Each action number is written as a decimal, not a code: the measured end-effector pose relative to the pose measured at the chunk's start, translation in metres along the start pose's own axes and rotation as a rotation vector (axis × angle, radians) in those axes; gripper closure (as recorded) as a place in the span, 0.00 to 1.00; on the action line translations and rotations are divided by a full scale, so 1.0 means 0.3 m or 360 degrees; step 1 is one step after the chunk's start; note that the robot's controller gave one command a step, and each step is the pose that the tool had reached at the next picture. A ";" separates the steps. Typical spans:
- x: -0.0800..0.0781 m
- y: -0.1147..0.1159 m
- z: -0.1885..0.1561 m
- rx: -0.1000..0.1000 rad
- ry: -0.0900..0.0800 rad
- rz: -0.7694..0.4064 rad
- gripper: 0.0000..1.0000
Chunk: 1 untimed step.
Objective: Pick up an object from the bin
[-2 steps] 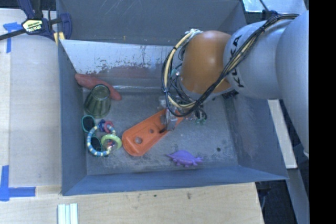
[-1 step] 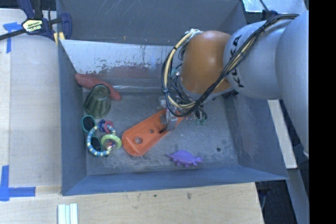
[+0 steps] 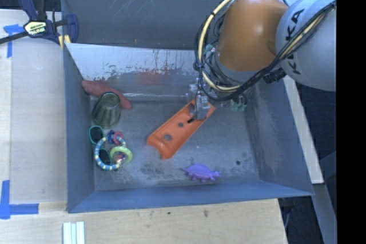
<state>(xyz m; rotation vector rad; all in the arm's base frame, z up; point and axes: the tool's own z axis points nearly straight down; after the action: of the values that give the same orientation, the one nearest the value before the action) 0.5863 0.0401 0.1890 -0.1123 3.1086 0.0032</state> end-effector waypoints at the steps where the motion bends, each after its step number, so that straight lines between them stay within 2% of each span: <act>1: 0.002 0.000 0.003 0.0000 0.0004 0.0003 1.00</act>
Offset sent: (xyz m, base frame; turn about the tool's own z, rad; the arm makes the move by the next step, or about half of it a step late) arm 0.0000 0.0000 0.0000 0.0000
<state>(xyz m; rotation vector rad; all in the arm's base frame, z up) 0.5857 0.0400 0.1880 -0.1099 3.1110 0.0035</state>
